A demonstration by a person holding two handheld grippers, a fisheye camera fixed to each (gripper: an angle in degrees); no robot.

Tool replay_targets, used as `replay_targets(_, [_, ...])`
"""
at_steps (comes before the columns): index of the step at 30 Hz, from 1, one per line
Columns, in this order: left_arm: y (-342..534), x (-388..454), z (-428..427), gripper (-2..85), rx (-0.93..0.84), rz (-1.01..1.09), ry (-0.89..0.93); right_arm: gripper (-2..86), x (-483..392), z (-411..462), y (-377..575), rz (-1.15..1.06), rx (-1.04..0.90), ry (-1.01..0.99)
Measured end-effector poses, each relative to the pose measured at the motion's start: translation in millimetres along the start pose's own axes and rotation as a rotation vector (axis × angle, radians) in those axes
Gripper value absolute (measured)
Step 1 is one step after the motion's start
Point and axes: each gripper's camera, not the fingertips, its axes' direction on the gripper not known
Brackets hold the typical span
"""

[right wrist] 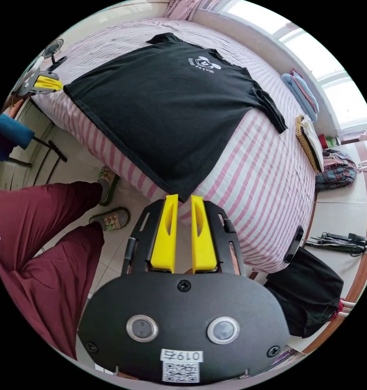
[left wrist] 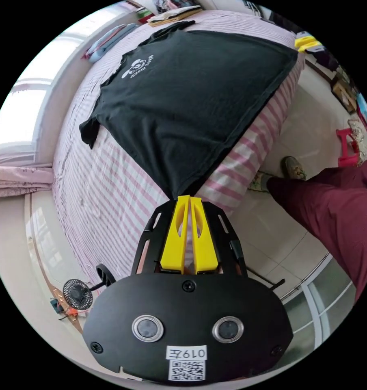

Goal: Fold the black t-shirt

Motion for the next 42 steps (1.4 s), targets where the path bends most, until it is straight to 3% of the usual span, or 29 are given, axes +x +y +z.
replay_targets(6, [-4.6, 4.4, 5.0, 1.2, -0.035, 0.023, -0.094, 9.8, 8.3, -8.6, 2.7, 0.019, -0.011, -0.032])
replay_targets(17, [-0.7, -5.8, -5.0, 1.0, -0.035, -0.026, 0.001, 8.3, 15.6, -28.0, 9.6, -0.010, -0.012, -0.023])
replay_targets(23, [1.4, -14.9, -12.6, 1.1, -0.020, -0.052, -0.095, 8.2, 27.7, -40.3, 15.5, -0.011, -0.013, -0.018])
replay_targets(36, [-11.4, -27.3, -1.8, 0.5, -0.081, 0.079, -0.065, 6.1, 74.1, -69.4, 26.3, 0.088, -0.026, -0.049])
replay_targets(42, [-3.7, -18.3, -4.1, 0.4, -0.130, 0.221, -0.172, 8.0, 114.0, -81.2, 31.8, 0.221, -0.025, -0.119])
